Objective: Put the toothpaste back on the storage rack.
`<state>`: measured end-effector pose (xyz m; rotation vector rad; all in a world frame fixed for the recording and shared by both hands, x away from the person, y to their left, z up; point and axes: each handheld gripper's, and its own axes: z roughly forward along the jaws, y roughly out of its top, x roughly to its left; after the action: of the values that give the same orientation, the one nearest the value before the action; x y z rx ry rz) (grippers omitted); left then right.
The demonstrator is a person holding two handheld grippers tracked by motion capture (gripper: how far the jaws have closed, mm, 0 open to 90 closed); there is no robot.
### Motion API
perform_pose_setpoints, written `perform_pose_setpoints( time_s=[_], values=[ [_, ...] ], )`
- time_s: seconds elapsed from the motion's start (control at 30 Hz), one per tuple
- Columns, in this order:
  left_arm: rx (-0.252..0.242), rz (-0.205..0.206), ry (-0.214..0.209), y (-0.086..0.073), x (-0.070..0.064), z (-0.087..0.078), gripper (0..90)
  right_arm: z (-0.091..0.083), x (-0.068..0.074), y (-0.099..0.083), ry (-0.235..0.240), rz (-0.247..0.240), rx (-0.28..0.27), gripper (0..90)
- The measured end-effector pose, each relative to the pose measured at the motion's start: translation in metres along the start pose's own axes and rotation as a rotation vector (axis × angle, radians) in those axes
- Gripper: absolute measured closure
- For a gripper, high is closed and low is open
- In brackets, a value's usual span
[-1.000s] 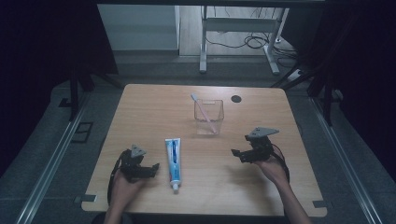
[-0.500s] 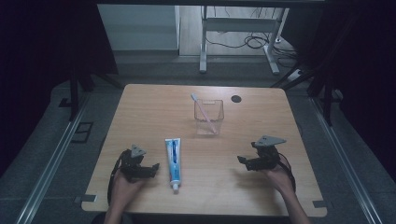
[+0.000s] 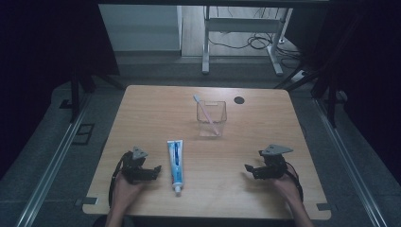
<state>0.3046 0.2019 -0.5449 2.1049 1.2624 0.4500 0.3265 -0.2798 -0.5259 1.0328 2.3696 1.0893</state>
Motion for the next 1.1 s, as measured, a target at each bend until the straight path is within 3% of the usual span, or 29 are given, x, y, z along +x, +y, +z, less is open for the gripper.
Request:
perform_pose_setpoints(
  time_s=[0.13,0.27,0.63,0.77,0.9,1.0,1.1],
  values=[
    [0.006,-0.005,-0.013,0.003,0.0,-0.002,15.1,0.003,0.0,-0.003,-0.005,-0.004,0.009,13.1],
    [0.009,-0.006,-0.019,0.005,-0.001,-0.003,17.2,0.005,0.0,-0.006,-0.005,-0.01,0.023,13.1],
    [-0.073,-0.012,-0.089,0.015,-0.006,-0.024,38.8,0.01,-0.002,-0.013,-0.001,-0.009,0.047,13.5],
    [-0.089,0.006,-0.123,0.022,-0.011,-0.029,45.4,0.01,-0.003,-0.013,0.006,0.001,0.051,13.5],
    [-0.085,0.022,-0.163,0.029,-0.021,-0.029,57.8,0.01,-0.003,-0.013,0.005,0.001,0.052,13.6],
    [-0.075,0.05,-0.182,0.035,-0.031,-0.027,65.3,0.01,-0.003,-0.013,0.003,0.002,0.051,13.6],
    [-0.065,0.102,-0.195,0.041,-0.042,-0.025,73.1,0.01,-0.003,-0.013,-0.003,0.007,0.051,13.7]
  ],
)
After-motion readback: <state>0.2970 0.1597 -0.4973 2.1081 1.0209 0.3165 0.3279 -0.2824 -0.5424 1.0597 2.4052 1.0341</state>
